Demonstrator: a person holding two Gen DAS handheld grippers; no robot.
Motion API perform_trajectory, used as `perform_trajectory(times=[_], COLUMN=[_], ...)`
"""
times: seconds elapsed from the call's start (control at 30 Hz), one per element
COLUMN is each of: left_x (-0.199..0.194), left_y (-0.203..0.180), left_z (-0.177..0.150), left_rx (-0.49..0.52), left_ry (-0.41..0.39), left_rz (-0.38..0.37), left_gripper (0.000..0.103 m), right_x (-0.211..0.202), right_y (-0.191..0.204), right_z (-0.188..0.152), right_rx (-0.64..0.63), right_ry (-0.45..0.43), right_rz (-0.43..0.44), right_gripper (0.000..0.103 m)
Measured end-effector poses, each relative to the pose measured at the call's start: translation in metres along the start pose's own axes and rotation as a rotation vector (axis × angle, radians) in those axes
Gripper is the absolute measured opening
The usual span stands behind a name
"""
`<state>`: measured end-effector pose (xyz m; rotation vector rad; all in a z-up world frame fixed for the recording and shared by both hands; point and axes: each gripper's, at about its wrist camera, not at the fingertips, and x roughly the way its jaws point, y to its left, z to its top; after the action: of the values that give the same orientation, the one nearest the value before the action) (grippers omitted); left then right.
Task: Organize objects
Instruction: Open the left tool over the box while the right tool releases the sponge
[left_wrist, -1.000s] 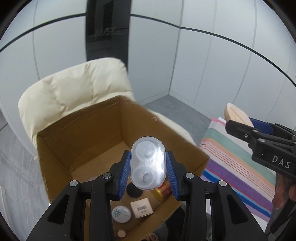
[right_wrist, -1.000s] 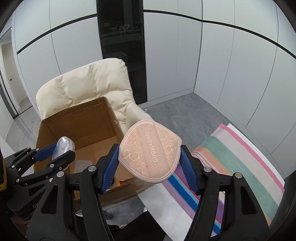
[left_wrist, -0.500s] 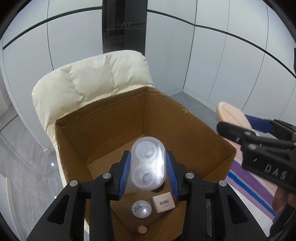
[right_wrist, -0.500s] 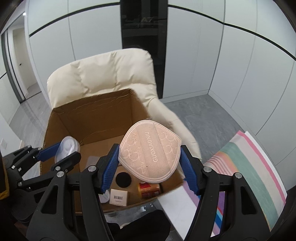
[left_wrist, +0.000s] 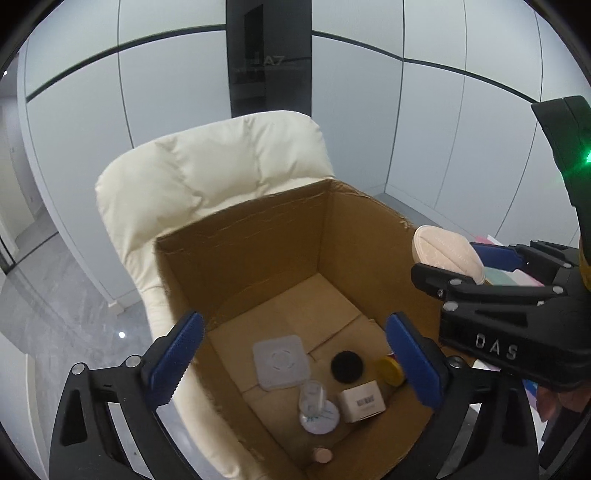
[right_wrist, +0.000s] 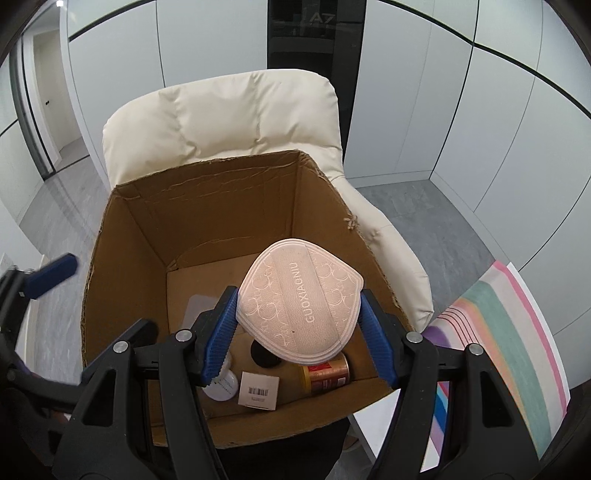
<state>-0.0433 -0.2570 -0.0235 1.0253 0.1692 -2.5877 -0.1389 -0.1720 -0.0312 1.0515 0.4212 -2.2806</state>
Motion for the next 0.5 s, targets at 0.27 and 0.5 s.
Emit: perform_trajectory(times=[0.27,0.5], left_x=[0.003,0.005], left_y=[0.014,0.013], left_z=[-0.004,-0.006], left_rx=[-0.018,-0.017], left_ry=[0.018,0.029], left_rz=[0.044,0.048], left_gripper=[0.103,0.103], right_x=[0.005,-0.003], right_y=[0.004,-0.009], right_z=[0.003,0.004], right_rx=[0.027,0.088], right_ry=[0.011,-0.023], right_rz=[0.044,0.033], right_gripper=[0.070,0.096])
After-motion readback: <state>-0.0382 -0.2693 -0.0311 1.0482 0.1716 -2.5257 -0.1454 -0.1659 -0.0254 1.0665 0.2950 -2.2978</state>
